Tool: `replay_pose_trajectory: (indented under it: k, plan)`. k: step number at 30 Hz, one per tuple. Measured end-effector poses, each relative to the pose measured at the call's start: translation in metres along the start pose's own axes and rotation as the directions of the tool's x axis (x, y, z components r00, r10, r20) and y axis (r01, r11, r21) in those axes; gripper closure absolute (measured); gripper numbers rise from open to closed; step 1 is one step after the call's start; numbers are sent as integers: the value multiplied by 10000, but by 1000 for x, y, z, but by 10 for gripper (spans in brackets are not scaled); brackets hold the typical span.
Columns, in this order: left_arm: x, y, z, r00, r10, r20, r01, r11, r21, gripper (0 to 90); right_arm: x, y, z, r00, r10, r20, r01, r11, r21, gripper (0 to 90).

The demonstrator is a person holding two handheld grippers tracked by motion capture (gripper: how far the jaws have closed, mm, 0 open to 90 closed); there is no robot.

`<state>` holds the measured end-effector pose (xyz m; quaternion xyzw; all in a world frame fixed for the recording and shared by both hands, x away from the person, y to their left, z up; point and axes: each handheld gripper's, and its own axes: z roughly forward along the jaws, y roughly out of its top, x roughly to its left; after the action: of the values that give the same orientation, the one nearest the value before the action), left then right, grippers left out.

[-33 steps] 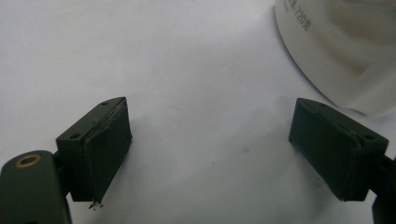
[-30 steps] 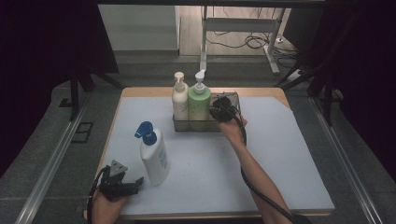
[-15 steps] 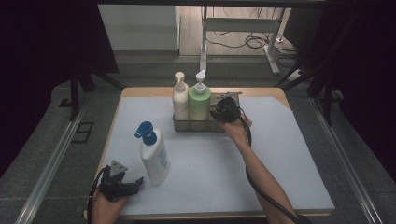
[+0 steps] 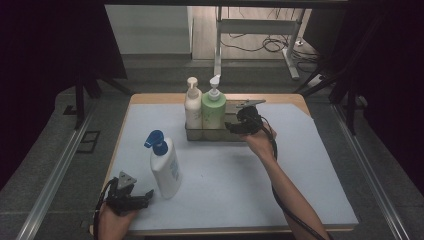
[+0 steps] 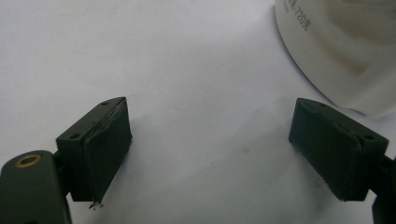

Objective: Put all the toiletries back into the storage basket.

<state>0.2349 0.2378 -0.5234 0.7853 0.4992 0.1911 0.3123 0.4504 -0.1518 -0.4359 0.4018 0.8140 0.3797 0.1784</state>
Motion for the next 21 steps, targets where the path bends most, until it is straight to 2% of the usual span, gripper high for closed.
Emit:
replay_pose_trajectory:
  k: [6, 10, 14, 21]
  plan:
    - [0, 0, 0, 10000, 4, -1, -4, 10000, -3, 129, 4, -3, -14, 9991, -151, -395, 146, 9998, -115, 301]
    - [0, 0, 0, 10000, 4, -2, -4, 10000, -1, 129, 8, -6, -21, 9960, -634, -626, 633, 9980, -49, 256]
    - [0, 0, 0, 10000, 1, -1, -1, 10000, -1, 128, 13, -11, -27, 9927, -1073, -542, 1078, 9942, 59, 183]
    - [0, 0, 0, 10000, -2, 0, 2, 10000, 1, 128, 19, -20, -43, 9888, -1399, -528, 1401, 9901, -9, 56]
